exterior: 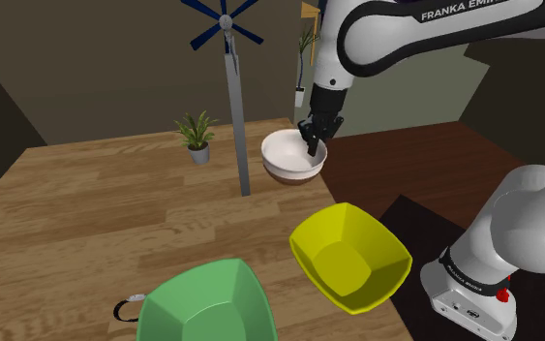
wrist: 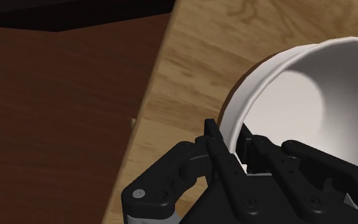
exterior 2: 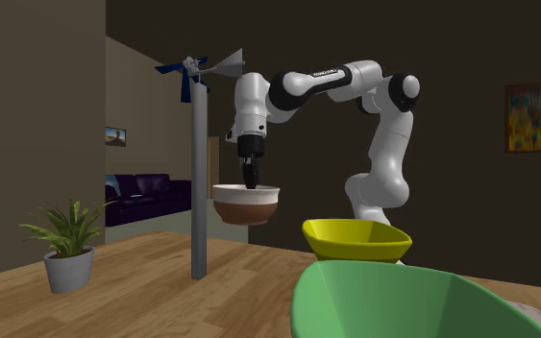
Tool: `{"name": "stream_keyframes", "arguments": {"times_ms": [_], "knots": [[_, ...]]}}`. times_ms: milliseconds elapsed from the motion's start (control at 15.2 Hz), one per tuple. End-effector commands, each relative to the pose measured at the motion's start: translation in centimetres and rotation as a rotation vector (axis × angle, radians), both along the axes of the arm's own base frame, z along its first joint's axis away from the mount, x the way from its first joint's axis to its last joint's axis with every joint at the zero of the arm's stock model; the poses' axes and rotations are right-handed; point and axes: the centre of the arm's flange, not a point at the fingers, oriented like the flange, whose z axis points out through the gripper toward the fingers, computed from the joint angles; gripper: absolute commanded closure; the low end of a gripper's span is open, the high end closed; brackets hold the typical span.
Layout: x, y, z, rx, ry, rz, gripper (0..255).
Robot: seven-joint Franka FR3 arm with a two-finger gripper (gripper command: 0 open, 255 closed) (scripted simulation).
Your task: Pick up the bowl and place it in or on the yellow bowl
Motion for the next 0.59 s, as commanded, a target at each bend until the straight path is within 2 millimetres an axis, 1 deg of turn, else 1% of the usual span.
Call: {"name": "stream_keyframes", "arguments": {"times_ms": [0,528], "knots": [[0.1,-0.1,1.1,0.0,0.0,0.0,255],[0.1,-0.1,5.3,0.0,0.0,0.0,255]]}}
